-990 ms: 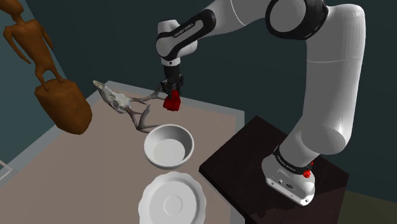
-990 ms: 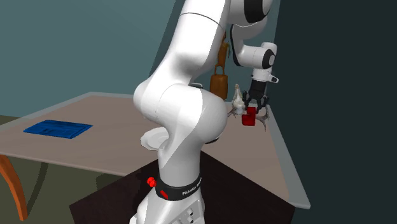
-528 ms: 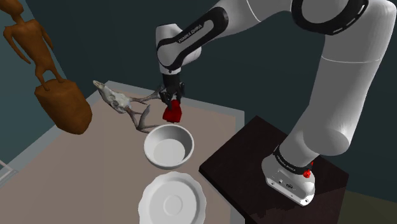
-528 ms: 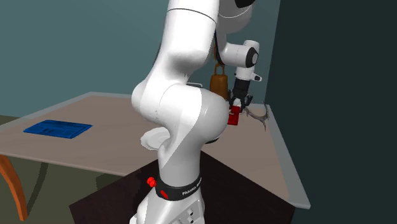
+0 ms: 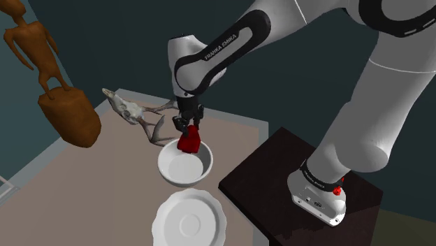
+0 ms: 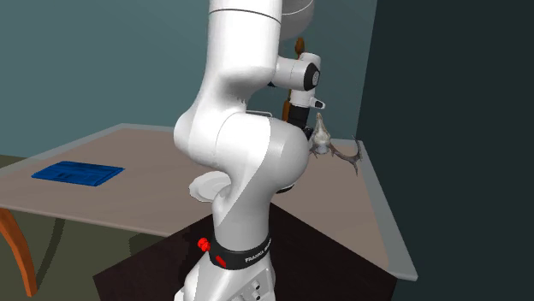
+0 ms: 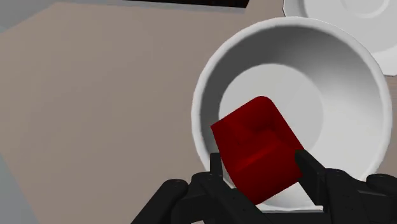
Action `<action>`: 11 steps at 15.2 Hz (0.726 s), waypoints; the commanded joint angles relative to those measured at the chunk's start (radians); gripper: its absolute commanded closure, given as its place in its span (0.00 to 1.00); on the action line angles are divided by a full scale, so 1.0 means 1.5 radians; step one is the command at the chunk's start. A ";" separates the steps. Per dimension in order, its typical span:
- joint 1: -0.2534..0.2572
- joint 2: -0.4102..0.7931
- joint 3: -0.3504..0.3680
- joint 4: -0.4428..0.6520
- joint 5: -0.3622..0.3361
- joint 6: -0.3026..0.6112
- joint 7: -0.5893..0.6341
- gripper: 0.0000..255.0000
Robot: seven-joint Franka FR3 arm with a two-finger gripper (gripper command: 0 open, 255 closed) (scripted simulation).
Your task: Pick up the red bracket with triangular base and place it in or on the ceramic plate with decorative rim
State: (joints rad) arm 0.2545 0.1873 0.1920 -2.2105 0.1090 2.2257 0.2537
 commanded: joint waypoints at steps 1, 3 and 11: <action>0.016 -0.026 0.015 -0.032 0.010 0.009 0.024 1.00; 0.032 -0.045 0.030 -0.056 0.021 0.018 0.048 1.00; 0.102 -0.101 0.097 -0.120 0.064 0.044 0.153 1.00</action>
State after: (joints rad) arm 0.3948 0.0448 0.3248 -2.3820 0.1962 2.2876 0.4621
